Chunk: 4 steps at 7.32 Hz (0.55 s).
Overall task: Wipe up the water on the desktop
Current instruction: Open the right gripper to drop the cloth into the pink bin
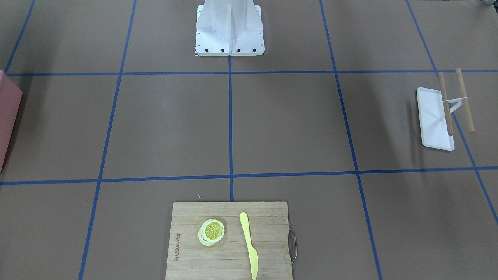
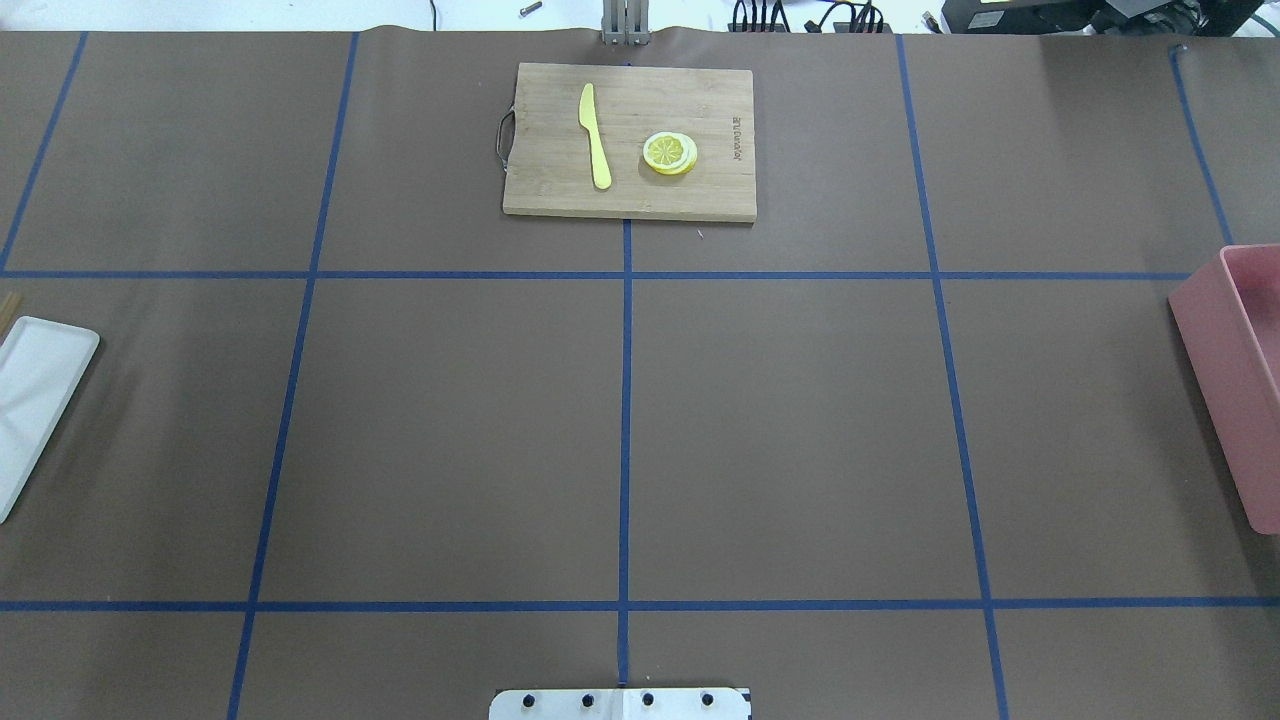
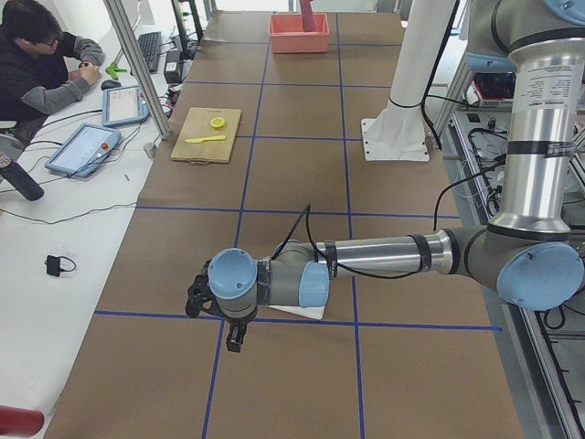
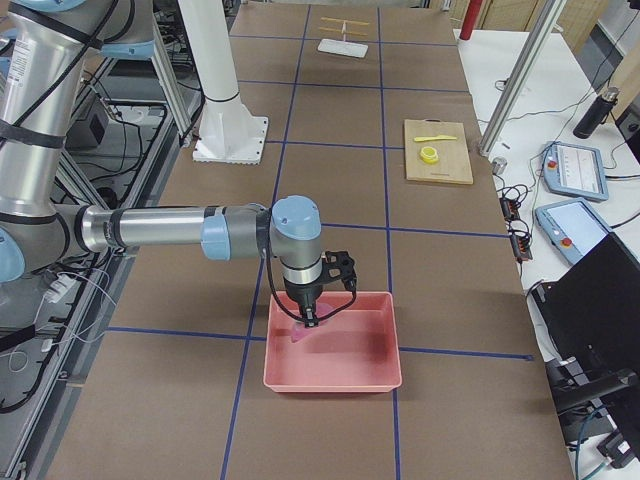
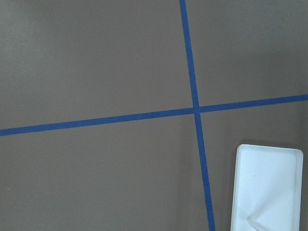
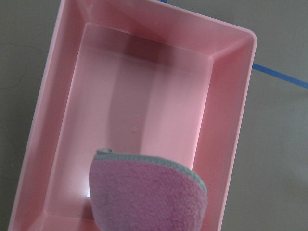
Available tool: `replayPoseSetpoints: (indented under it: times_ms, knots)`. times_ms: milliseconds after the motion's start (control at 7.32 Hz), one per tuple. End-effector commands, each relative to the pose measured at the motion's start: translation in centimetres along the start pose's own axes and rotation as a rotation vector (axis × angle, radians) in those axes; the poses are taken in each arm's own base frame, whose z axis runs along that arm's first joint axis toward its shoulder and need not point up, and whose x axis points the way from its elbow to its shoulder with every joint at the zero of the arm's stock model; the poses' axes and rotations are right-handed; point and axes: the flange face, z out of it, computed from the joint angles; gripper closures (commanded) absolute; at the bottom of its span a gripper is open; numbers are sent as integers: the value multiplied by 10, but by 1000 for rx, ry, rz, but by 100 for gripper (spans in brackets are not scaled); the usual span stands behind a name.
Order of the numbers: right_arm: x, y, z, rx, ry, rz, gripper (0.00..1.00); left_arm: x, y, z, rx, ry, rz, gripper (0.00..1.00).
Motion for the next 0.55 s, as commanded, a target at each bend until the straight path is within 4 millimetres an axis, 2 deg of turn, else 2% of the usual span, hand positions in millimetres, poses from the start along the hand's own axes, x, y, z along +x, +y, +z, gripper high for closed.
replayPoseSetpoints:
  times_ms: [0, 137, 410]
  knots:
    - [-2, -2, 6, 2, -4, -26, 14, 0, 0, 0, -1, 1, 0, 2]
    - [-2, -4, 4, 21, 1, -42, 0, 0, 0, 0, -1, 1, -2, 2]
    - [-2, -4, 6, 20, -7, -40, 0, -1, 0, 1, -2, 1, -1, 2]
